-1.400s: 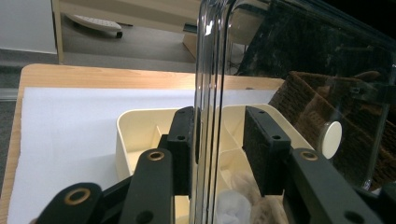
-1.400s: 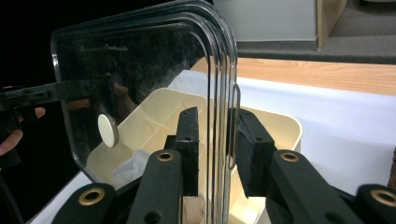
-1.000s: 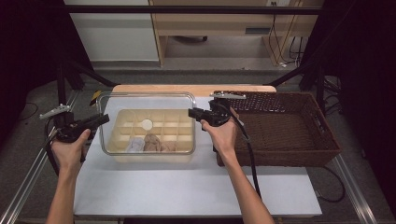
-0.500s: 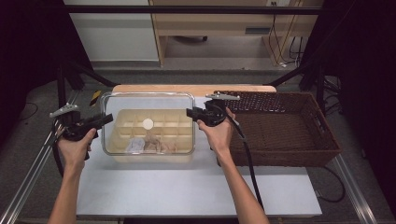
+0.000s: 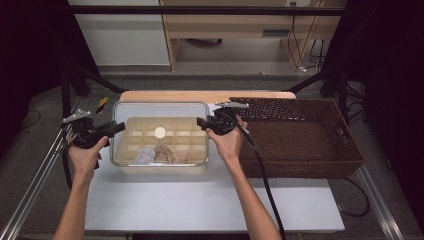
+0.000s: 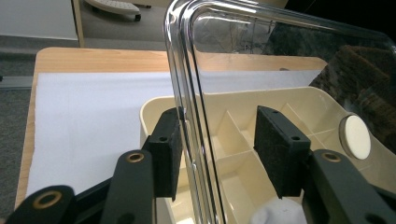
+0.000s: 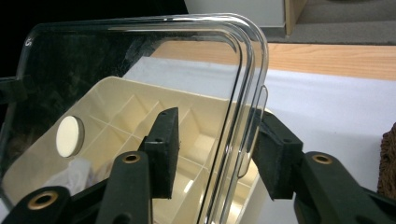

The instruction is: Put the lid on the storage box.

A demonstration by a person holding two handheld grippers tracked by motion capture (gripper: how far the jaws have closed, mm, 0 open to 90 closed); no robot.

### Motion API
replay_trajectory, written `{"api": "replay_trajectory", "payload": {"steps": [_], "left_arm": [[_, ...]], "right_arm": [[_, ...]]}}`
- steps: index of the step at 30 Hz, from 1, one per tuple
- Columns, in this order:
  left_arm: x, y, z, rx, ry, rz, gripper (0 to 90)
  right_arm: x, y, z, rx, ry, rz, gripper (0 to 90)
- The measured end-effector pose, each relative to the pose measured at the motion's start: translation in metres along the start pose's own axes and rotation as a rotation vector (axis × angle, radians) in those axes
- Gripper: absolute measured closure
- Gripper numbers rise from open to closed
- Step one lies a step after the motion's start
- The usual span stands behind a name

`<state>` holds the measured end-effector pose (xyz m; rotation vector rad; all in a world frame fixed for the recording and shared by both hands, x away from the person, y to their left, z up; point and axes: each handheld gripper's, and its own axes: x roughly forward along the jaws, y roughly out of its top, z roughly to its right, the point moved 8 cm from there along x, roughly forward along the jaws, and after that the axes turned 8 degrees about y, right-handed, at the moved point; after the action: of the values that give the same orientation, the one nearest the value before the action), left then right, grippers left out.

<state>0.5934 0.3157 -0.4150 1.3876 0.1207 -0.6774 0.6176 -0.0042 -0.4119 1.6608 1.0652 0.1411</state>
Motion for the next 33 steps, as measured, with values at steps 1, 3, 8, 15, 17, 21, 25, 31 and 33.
{"api": "replay_trajectory", "payload": {"steps": [1, 3, 8, 15, 17, 21, 25, 31, 33], "left_arm": [[0.001, -0.001, -0.001, -0.001, 0.001, -0.005, 51.6], [0.004, -0.002, -0.002, -0.003, 0.001, -0.011, 51.1], [0.01, -0.004, -0.003, -0.006, 0.008, -0.026, 49.8], [0.018, -0.009, -0.006, -0.006, 0.009, -0.054, 46.9], [0.02, -0.01, -0.007, -0.008, 0.011, -0.063, 46.4], [0.024, -0.012, -0.008, -0.019, 0.01, -0.079, 45.7], [0.027, -0.015, -0.01, -0.021, 0.012, -0.093, 45.1], [0.032, -0.018, -0.013, -0.019, 0.027, -0.114, 44.0], [0.034, -0.02, -0.014, -0.022, 0.027, -0.121, 43.7]], "right_arm": [[0.001, -0.001, 0.0, 0.005, -0.003, -0.002, 53.5], [0.004, -0.002, 0.002, 0.009, -0.011, -0.005, 52.1], [0.012, -0.006, 0.005, 0.022, -0.031, -0.015, 48.9], [0.02, -0.011, 0.009, 0.03, -0.047, -0.028, 44.6], [0.024, -0.013, 0.01, 0.037, -0.048, -0.031, 43.5], [0.028, -0.016, 0.014, 0.049, -0.05, -0.036, 42.7], [0.031, -0.019, 0.015, 0.06, -0.053, -0.043, 41.4], [0.036, -0.023, 0.017, 0.061, -0.063, -0.052, 39.5], [0.038, -0.024, 0.017, 0.06, -0.066, -0.054, 38.7]]}}
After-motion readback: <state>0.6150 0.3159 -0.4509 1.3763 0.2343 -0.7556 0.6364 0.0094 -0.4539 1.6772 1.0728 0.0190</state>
